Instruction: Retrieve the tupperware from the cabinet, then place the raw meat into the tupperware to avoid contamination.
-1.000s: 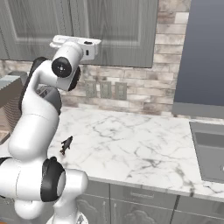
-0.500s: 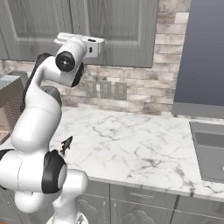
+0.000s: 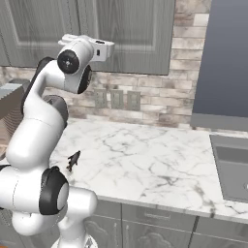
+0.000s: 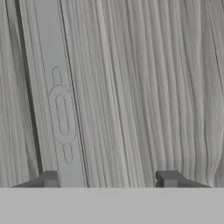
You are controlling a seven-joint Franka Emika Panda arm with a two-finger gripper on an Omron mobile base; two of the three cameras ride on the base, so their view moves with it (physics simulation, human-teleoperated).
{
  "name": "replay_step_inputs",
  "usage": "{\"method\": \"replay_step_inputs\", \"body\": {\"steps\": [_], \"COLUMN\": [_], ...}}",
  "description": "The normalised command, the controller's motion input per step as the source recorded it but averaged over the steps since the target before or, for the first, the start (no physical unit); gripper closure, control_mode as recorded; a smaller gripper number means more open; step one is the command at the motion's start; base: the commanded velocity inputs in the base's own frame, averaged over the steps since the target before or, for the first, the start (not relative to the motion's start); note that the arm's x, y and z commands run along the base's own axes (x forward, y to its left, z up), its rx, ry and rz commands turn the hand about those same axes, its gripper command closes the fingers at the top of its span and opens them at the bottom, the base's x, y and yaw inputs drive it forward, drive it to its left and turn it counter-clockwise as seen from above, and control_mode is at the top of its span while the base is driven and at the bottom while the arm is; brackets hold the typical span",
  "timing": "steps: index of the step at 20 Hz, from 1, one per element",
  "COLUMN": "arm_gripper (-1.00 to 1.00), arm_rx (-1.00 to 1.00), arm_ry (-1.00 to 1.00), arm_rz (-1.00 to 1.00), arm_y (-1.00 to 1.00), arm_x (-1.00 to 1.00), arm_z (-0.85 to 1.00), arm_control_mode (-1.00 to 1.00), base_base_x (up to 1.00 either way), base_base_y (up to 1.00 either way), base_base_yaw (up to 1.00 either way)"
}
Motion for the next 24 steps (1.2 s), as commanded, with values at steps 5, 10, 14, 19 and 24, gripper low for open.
{"method": "replay_step_inputs", "body": {"steps": [5,10,14,19,24], "arm_gripper": [1.00,1.00,1.00,1.00,1.00], "arm_rx": [0.00,0.00,0.00,0.00,0.00], "arm_ry": [0.00,0.00,0.04,0.07,0.08], "arm_rz": [0.00,0.00,0.00,0.00,0.00], "arm_y": [0.00,0.00,-0.01,-0.10,-0.19], "arm_x": [0.08,0.03,0.00,-0.08,-0.21], "arm_z": [0.00,0.00,0.11,0.18,0.22], "arm_control_mode": [-1.00,-1.00,-1.00,-1.00,-1.00], "base_base_x": [0.00,0.00,0.00,0.00,0.00], "base_base_y": [0.00,0.00,0.00,0.00,0.00], "base_base_yaw": [0.00,0.00,0.00,0.00,0.00]}}
